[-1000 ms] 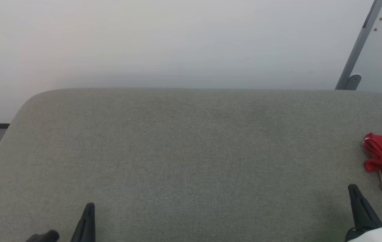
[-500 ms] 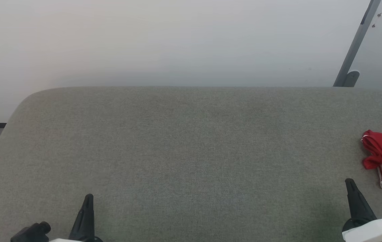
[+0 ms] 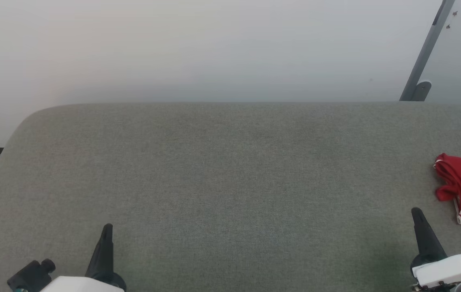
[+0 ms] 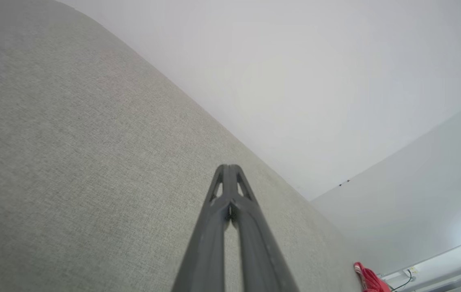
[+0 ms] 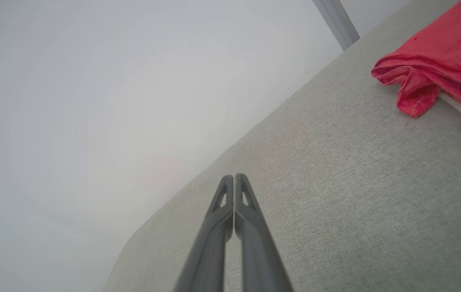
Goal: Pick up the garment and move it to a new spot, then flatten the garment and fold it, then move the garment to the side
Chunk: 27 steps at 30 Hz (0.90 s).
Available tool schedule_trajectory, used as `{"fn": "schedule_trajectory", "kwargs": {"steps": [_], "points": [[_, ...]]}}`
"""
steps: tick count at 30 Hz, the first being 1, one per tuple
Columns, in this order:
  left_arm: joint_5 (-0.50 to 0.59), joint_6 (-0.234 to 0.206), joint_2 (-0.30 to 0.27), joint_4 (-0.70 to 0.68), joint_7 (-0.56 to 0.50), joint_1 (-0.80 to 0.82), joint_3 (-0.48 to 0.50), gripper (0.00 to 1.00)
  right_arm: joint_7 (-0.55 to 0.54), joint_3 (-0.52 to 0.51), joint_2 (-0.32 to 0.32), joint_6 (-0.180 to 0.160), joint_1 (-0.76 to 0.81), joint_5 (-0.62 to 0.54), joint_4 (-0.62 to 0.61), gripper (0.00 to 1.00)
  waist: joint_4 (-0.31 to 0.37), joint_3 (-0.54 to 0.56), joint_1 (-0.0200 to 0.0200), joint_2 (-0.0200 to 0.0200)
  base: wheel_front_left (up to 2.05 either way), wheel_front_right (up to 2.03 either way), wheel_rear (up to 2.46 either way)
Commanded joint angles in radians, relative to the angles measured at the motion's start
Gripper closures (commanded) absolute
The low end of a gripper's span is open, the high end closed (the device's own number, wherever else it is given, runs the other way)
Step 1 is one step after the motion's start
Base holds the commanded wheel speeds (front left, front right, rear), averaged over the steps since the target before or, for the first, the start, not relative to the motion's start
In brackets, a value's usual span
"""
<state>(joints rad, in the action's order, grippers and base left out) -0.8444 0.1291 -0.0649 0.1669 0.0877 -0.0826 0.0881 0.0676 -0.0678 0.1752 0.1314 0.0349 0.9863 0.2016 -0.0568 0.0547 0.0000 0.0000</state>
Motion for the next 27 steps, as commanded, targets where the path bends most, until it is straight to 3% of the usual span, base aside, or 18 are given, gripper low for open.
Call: {"fn": "schedule_trajectory", "kwargs": {"steps": [1,27], "points": [[-0.032,0.001,-0.005,-0.007,-0.006,0.029,0.005,1.00,-0.009,-0.006,-0.001,0.000,-0.024,0.025,-0.006,1.00,0.001,-0.001,0.0000,0.0000,0.00,0.00,0.00],[-0.321,0.002,0.000,0.025,-0.081,0.097,0.011,1.00,-0.077,-0.022,-0.049,-0.001,-0.074,0.258,0.011,1.00,0.018,-0.018,0.0000,0.0000,0.00,0.00,0.00]]}}
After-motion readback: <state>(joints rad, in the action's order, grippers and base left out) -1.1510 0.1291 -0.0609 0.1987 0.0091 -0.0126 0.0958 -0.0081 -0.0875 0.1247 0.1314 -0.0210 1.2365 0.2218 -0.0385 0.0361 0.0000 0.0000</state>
